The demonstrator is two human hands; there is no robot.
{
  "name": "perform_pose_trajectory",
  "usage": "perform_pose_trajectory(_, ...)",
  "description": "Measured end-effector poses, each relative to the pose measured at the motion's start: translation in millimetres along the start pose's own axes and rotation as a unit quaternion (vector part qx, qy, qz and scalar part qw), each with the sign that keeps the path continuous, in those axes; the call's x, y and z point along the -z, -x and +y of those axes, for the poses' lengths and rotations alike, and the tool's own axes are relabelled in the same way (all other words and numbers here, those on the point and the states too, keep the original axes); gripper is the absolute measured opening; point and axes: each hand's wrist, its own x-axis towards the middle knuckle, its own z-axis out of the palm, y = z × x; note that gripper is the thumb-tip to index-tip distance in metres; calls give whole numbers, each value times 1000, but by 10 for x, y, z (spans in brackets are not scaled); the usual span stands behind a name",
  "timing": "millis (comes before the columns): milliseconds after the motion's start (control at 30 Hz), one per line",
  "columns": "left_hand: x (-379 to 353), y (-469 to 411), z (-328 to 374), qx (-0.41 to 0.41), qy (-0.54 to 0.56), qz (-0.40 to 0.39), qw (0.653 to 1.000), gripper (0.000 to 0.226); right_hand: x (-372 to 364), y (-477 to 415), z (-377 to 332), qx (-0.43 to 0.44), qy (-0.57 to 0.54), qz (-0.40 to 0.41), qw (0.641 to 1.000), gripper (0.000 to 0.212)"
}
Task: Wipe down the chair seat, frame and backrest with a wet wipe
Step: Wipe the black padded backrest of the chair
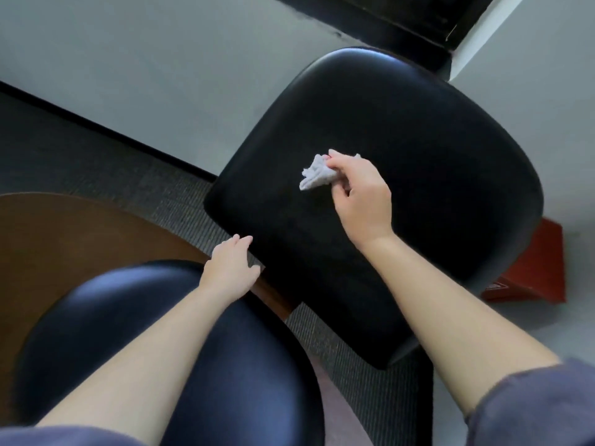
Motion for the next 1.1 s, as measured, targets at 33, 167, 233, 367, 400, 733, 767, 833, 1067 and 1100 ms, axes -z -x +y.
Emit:
perform_pose_trajectory(33,-2,-61,-109,-12,-88,-35,995,69,-82,-11,146,79,64,-7,995,25)
perform_pose_trajectory(167,-145,-206,-564,21,-274,-138,952,81,-431,373,683,222,248,-148,931,14)
perform_pose_trajectory(233,-285,-216,-758,46,-307,-169,936,87,-514,596,814,242,260,-156,921,21)
perform_pose_trajectory(367,-538,-186,-1056,75,-331,-211,917,92,-588,597,824,250,280,-129,918,27)
perform_pose_trajectory(400,-575,-182,-1118,81,-336,-215,913,92,-626,585,809,244,273,-125,922,25)
perform_pose_trajectory(733,-753,-82,-1421,37,-412,-187,891,99,-1041,124,614,332,314,-129,880,16)
perform_pose_trajectory(767,-766,-86,-1431,35,-415,-183,891,99,-1104,103,598,326,296,-128,889,18)
perform_pose_trajectory(833,-771,-75,-1455,33,-412,-180,893,99,-1287,392,643,322,176,-204,908,25)
perform_pose_trajectory(1067,-822,-58,-1489,21,-418,-152,895,99,-1528,47,268,204,203,-223,932,26)
perform_pose_trajectory(1100,-821,-58,-1492,20,-416,-149,897,99,-1598,19,191,161,197,-195,947,25)
